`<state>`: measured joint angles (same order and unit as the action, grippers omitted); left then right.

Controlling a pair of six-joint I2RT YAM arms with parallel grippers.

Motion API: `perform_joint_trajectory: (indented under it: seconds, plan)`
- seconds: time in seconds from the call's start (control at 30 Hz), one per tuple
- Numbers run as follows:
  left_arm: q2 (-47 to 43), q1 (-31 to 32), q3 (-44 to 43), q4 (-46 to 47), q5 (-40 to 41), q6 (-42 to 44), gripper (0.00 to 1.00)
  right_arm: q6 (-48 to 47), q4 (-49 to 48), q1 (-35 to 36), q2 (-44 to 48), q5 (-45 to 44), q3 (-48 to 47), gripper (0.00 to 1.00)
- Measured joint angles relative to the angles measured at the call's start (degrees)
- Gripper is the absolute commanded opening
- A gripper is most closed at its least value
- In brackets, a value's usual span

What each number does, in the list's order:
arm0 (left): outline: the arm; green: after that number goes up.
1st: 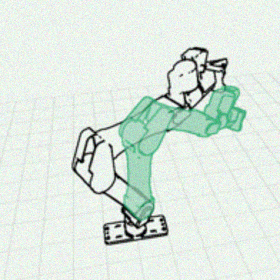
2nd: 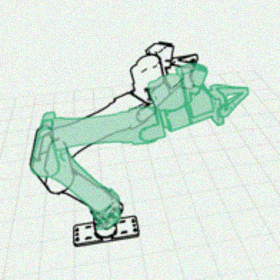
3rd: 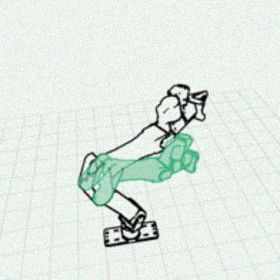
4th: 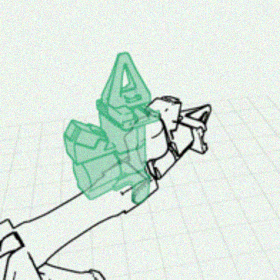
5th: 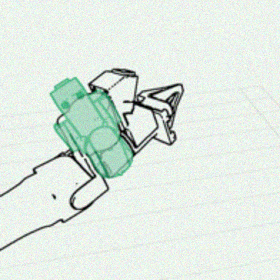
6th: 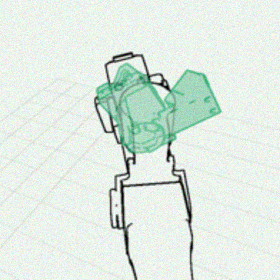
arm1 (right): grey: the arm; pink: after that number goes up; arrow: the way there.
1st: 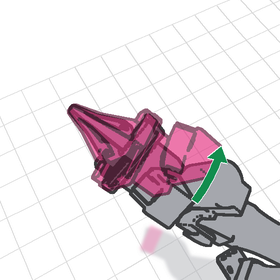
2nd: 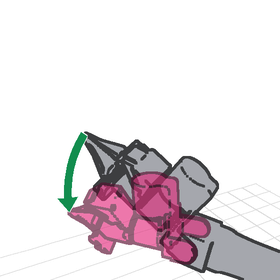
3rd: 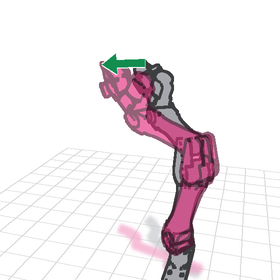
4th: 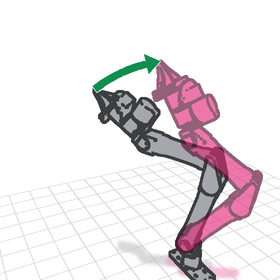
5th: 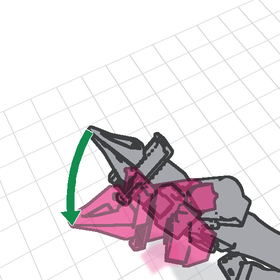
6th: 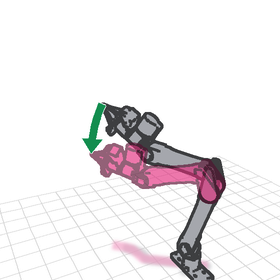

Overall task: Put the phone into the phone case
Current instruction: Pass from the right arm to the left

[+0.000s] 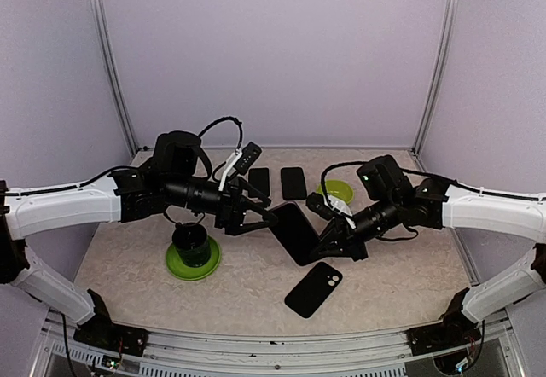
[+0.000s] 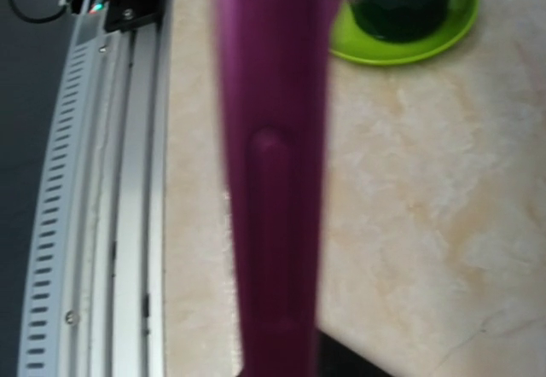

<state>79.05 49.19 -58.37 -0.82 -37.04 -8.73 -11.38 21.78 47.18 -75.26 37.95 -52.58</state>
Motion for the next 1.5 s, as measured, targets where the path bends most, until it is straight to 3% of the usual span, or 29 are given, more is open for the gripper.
perform_joint_trajectory:
  seconds: [0.17,0.33,0.63,0.8,1.0,1.03,1.13,1.23,1.37,1.5]
  plan:
    - [2.0,0.6,-1.6,-3.4,-0.3,1.5,0.74,-0.8,1.5,0.0,-0.9,2.5,-0.4,0.0]
    - [3.2,1.0,-3.8,-6.7,-1.8,3.0,0.51,-1.5,2.9,0.0,-2.8,4.4,-1.1,0.0]
    - [6.4,1.9,-7.1,-11.8,-4.3,5.3,0.28,-2.5,4.7,0.0,-4.5,4.7,-2.0,0.0]
    - [7.7,2.1,-7.9,-14.2,-4.6,6.4,0.02,-3.0,5.2,0.0,-4.6,4.9,-2.0,0.0]
    - [8.1,2.4,-8.4,-14.8,-5.7,9.1,0.0,-3.1,6.3,0.0,-4.8,6.4,-2.1,0.0]
    - [8.1,2.4,-8.4,-14.7,-5.7,9.1,0.0,-3.1,6.3,0.0,-4.8,6.4,-2.1,0.04]
    - [8.1,2.4,-8.4,-14.6,-5.5,9.0,0.0,-3.1,6.3,0.0,-4.8,5.9,-2.1,0.34]
    - [8.1,2.4,-8.3,-14.6,-3.7,7.4,0.0,-2.7,5.3,0.0,-4.3,3.3,-2.1,0.56]
    - [7.9,1.9,-7.3,-12.4,-1.2,4.7,0.0,-1.2,2.8,-0.2,-0.9,-0.3,-2.1,0.76]
    - [6.4,0.5,-4.2,-7.6,0.3,1.4,0.0,1.5,-2.8,-0.6,4.6,-2.8,-0.5,0.85]
